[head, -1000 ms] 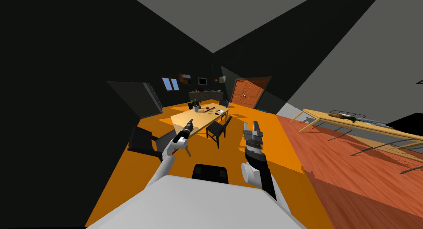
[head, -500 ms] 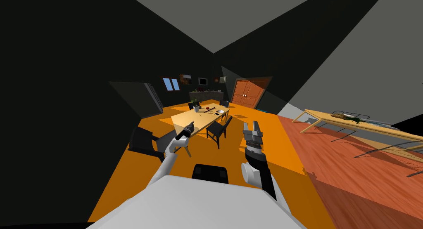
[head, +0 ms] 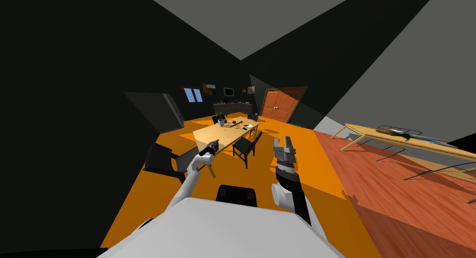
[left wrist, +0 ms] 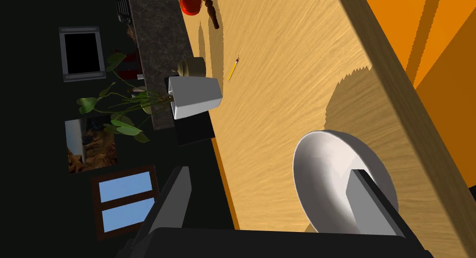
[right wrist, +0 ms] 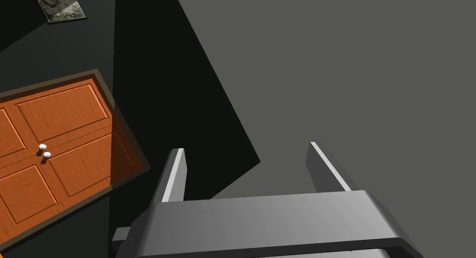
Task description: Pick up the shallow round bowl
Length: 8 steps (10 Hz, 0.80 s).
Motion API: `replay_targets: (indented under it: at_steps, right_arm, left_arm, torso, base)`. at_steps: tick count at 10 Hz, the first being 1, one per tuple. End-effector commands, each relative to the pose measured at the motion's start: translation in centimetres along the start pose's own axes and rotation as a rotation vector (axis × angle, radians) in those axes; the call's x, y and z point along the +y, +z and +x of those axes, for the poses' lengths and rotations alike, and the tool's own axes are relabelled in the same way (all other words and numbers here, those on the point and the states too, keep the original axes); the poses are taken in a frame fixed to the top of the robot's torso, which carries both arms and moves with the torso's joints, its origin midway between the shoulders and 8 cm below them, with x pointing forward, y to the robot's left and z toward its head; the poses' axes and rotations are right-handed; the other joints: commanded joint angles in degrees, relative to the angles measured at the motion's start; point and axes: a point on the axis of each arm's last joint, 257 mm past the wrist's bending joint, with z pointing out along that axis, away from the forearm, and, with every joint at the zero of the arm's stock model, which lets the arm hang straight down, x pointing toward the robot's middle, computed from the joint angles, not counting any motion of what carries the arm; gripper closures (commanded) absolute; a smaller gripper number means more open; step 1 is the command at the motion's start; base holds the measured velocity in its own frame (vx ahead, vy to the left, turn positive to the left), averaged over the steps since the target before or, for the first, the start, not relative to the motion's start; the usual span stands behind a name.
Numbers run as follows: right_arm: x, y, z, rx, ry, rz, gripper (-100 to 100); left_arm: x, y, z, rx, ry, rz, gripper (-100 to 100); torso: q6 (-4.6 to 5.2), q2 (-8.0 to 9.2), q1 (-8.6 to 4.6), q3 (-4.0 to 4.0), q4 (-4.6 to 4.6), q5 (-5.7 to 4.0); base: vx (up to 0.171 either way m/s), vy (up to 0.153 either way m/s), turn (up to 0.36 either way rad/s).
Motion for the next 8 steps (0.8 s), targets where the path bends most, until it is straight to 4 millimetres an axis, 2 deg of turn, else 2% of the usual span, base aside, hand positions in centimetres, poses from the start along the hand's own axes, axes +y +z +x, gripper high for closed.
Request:
replay_targets:
  at_steps: [1,2,7,8]
  right_arm:
    - [0.0,0.0,0.0,0.0,0.0,0.0,0]
    - [0.0,0.0,0.0,0.0,0.0,0.0,0]
    - [0.0,0.0,0.0,0.0,0.0,0.0,0]
    - [0.0,0.0,0.0,0.0,0.0,0.0,0]
  left_arm:
    - [1.9,0.7,0.0,-0.002,-0.007,-0.071,-100]
    - [2.2,0.7,0.0,-0.002,-0.007,-0.083,-100]
    - [6.8,1.2,-0.2,-0.012,-0.022,-0.25,-100]
    - [7.1,1.1,-0.2,-0.012,-0.022,-0.263,-100]
  torso:
    - [0.0,0.0,0.0,0.0,0.0,0.0]
    - [0.0,-0.04,0.0,-0.02,-0.01,0.0]
    - [0.0,-0.04,0.03,-0.02,-0.01,0.01]
    - [0.0,-0.09,0.05,-0.05,-0.02,0.01]
  base:
    - [0.043,0.018,0.019]
    - [0.032,0.018,0.009]
    - [0.044,0.029,0.015]
    - [0.048,0.027,0.007]
